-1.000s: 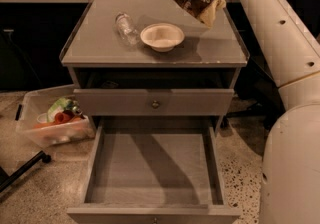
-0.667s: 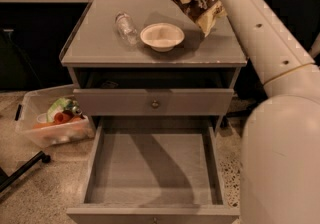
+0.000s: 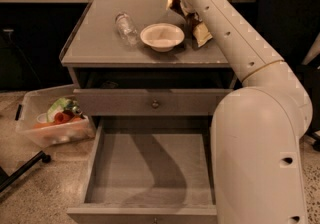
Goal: Pick brown chip bag from middle drawer and place on counter
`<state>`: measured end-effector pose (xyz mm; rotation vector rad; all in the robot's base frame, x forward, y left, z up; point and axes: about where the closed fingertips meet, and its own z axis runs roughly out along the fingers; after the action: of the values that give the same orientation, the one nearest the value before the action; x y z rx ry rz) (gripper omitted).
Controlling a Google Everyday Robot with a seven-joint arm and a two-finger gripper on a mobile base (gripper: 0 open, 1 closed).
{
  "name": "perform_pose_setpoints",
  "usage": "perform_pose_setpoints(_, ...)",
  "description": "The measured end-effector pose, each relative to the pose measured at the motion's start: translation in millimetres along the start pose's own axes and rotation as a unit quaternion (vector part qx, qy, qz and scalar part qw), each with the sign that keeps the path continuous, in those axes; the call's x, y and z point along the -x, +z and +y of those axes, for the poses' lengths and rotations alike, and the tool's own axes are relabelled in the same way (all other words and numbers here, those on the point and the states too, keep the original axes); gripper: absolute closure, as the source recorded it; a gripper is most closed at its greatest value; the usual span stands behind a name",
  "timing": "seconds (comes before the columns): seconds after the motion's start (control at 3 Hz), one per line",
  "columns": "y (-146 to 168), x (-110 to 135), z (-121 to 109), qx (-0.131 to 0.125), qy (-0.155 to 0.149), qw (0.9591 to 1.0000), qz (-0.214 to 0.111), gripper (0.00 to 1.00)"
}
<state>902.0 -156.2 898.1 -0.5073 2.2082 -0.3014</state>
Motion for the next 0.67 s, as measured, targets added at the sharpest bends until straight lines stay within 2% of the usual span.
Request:
perform_pose_setpoints(0.33,11.3,-11.6,-6.6,-0.025,0.017,0.9992,0.025,0.59)
perform_pose_setpoints(0.67,15.9,-17.0,-12.3,-0.040,0.027,0.9982,0.036,0.36)
